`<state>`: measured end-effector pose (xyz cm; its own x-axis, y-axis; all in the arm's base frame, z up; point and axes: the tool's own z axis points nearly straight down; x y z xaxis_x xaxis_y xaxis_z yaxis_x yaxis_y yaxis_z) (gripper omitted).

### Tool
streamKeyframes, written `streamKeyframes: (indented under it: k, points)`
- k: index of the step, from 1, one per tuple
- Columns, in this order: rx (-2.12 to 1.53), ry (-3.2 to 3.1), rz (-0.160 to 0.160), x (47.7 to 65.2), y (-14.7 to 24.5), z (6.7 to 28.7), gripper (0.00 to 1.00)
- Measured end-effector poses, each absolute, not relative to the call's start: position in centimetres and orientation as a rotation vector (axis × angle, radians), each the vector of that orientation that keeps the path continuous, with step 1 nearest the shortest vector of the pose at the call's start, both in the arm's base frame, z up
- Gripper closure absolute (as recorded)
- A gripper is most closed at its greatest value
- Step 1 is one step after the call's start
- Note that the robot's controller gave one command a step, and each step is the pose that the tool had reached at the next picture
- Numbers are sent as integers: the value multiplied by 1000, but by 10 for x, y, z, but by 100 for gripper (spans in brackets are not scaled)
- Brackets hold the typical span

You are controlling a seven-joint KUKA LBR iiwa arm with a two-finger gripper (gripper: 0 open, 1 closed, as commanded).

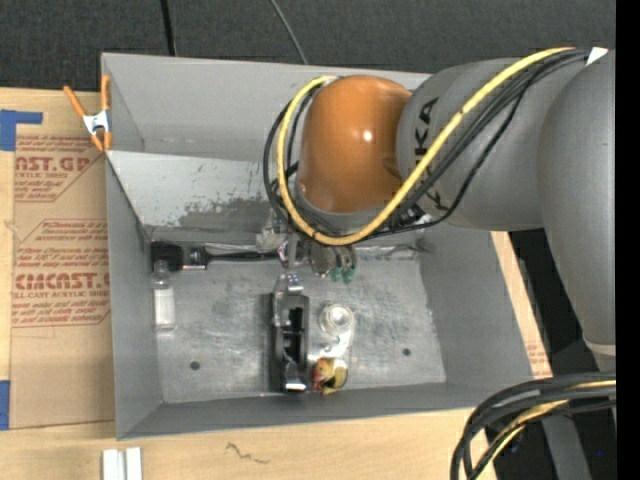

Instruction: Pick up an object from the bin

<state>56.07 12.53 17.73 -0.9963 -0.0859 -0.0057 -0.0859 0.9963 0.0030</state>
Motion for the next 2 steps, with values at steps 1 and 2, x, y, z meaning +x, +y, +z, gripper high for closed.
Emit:
streamKeyframes:
  k: [1,2]
  points:
    - [-421,3112,-2,554,93,160,0]
    - [-336,3124,2,564,85,161,0]
